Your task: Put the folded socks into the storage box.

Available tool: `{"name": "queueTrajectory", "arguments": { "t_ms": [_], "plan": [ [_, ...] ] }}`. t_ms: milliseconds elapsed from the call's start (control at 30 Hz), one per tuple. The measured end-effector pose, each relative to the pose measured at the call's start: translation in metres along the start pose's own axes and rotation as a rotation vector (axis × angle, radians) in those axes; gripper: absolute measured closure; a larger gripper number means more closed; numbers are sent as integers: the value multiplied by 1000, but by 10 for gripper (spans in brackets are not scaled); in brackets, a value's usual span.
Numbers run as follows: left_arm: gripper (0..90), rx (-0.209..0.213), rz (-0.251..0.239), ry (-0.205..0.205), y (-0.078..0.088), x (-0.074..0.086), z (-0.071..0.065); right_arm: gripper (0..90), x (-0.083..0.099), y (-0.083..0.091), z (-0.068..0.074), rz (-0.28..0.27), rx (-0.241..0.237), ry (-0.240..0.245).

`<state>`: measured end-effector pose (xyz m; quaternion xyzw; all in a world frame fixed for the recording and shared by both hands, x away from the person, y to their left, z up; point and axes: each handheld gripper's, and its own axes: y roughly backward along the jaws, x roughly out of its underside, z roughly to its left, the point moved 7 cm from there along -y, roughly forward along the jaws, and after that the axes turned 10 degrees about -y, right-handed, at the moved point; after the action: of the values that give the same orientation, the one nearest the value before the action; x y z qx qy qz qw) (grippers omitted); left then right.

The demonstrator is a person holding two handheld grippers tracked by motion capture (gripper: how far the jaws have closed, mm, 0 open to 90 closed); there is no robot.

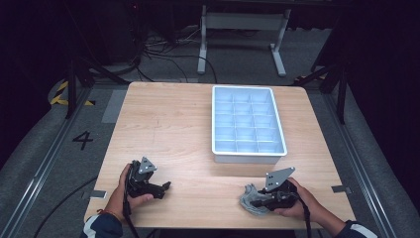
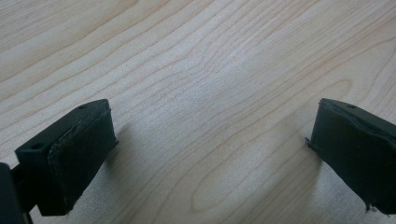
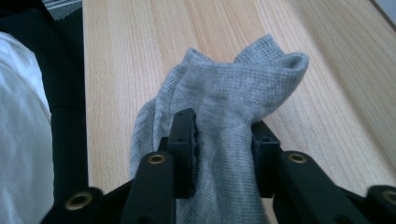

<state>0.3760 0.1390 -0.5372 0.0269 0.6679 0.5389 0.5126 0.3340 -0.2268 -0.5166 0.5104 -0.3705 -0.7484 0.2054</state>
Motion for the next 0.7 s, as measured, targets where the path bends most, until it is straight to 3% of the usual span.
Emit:
{"name": "queueTrajectory", "arguments": {
  "t_ms": [267,500,700],
  "plan": [
    [4,3,1,3,0,0,0,738,0,3,2,-10,31,53],
    [3,4,1,4,0,0,-1,747,0,8,-1,-29,38,64],
    [3,4,2,4,0,0,0,748,-1,21,-7,-76,56,51]
  ]
}}
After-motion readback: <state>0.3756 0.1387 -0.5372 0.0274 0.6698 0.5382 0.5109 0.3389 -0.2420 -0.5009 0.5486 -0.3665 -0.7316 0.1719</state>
